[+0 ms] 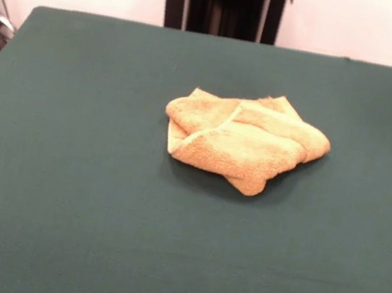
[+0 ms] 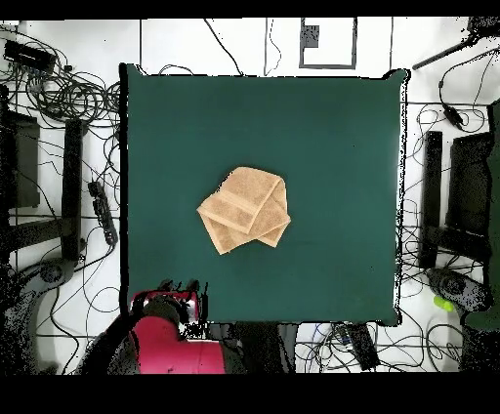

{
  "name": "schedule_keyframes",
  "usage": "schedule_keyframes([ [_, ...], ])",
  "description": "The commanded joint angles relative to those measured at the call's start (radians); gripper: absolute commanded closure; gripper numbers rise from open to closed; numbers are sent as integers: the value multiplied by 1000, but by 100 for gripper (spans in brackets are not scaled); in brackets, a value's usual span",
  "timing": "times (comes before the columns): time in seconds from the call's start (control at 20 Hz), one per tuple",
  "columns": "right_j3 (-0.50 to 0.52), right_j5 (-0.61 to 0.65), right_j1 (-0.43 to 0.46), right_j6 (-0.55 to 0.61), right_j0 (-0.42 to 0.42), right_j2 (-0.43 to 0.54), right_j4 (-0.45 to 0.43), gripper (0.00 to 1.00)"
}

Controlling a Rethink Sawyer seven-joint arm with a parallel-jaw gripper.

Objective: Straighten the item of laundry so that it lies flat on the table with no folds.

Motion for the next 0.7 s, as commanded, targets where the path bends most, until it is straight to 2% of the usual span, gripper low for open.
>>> schedule_keyframes([
  [0.05, 67, -165, 208, 345, 109, -18, 28, 0],
  [0.15, 60, -162, 249, 291, 109, 32, 10, 0],
  [0.3, 73, -207, 326, 233, 42, 160, 33, 0],
  [0.4, 81, -293, 389, 255, 18, 218, 54, 0],
  [0.55, 61, -334, 480, 255, 23, 252, 43, 0],
  [0.7, 71, -381, 551, 254, -34, 330, 38, 0],
])
